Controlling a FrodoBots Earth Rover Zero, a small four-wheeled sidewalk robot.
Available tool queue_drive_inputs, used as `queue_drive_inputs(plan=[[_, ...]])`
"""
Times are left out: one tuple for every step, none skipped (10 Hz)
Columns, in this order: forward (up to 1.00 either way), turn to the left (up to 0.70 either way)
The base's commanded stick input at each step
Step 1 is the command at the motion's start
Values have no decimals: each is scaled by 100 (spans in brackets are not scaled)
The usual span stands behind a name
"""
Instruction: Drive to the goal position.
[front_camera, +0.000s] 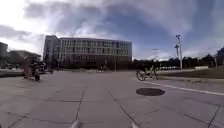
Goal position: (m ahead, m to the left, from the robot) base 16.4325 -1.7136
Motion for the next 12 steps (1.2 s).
queue_drive_inputs(plan=[[100, 0], [100, 0], [100, 0], [100, 0], [100, 0], [100, 0], [100, 0], [100, 0], [100, 0], [100, 0], [100, 0], [100, 0]])
